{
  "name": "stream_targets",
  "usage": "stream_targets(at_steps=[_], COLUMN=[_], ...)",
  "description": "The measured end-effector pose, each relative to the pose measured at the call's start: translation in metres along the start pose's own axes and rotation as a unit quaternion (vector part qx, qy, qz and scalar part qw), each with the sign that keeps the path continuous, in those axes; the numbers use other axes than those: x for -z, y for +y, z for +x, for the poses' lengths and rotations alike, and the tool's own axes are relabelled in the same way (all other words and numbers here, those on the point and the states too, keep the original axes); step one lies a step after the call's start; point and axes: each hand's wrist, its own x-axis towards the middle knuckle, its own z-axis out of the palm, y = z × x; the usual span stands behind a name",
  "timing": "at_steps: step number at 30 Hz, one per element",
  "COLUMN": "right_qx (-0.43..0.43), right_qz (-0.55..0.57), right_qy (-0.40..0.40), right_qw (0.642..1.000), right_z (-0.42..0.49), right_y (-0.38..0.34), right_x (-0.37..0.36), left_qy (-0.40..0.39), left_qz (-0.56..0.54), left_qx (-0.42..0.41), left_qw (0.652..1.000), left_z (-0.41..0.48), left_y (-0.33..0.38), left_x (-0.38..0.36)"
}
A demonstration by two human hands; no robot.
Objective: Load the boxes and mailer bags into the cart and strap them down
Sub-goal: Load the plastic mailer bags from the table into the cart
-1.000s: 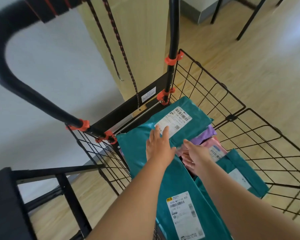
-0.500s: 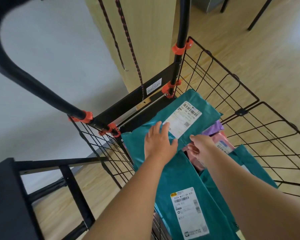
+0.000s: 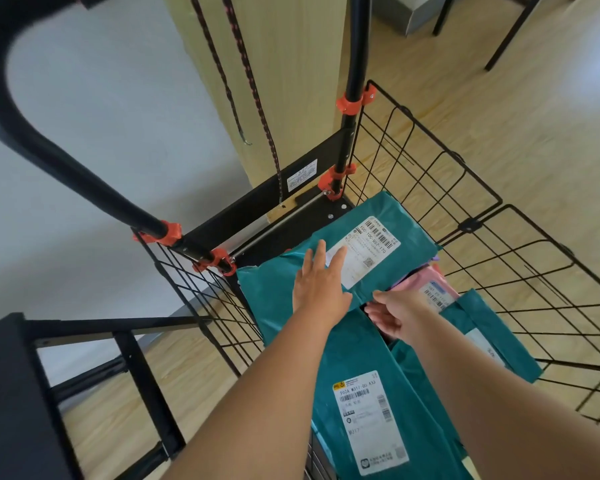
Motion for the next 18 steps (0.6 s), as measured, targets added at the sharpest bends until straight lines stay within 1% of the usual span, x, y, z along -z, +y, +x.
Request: stream_targets(at_steps=[2, 5, 7, 8, 10, 12, 14, 16, 18], right_qx=[0.001, 0.031, 0.07, 0.108, 0.2, 0.257, 0.281, 0.304, 0.33], right_qz=[-0.009, -0.029, -0.054, -0.094, -0.204, -0.297, -0.361, -0.397, -0.435], right_qy=[0.016, 0.032, 0.031, 0.041, 0.078, 0.096, 0.094, 0.096, 0.119], right_qw=[1.0, 0.999, 0.996, 0.989, 0.955, 0.915, 0.884, 0.861, 0.829], right_z=[-0.002, -0.01, -0.02, -0.025, -0.037, -0.053, -0.066, -0.081, -0.094], right_y=[0.003, 0.002, 0.0, 0.0, 0.0, 0.0, 0.003, 0.006, 0.01], right_x=[0.004, 0.01, 0.014, 0.015, 0.018, 0.021, 0.024, 0.024, 0.022], left_qy=[0.001, -0.002, -0.004, -0.005, -0.005, -0.003, -0.003, 0.001, 0.01], left_qz=[0.001, -0.006, -0.005, 0.0, 0.013, 0.022, 0.027, 0.029, 0.027], left_qx=[0.001, 0.016, 0.026, 0.029, 0.034, 0.043, 0.055, 0.064, 0.072], left_qw=[1.0, 1.0, 1.0, 1.0, 0.999, 0.999, 0.998, 0.998, 0.997], left_z=[-0.002, -0.008, -0.015, -0.019, -0.028, -0.039, -0.052, -0.066, -0.081], left_y=[0.001, 0.007, 0.012, 0.014, 0.017, 0.02, 0.022, 0.025, 0.028], left_x=[0.002, 0.008, 0.013, 0.015, 0.02, 0.026, 0.031, 0.037, 0.043])
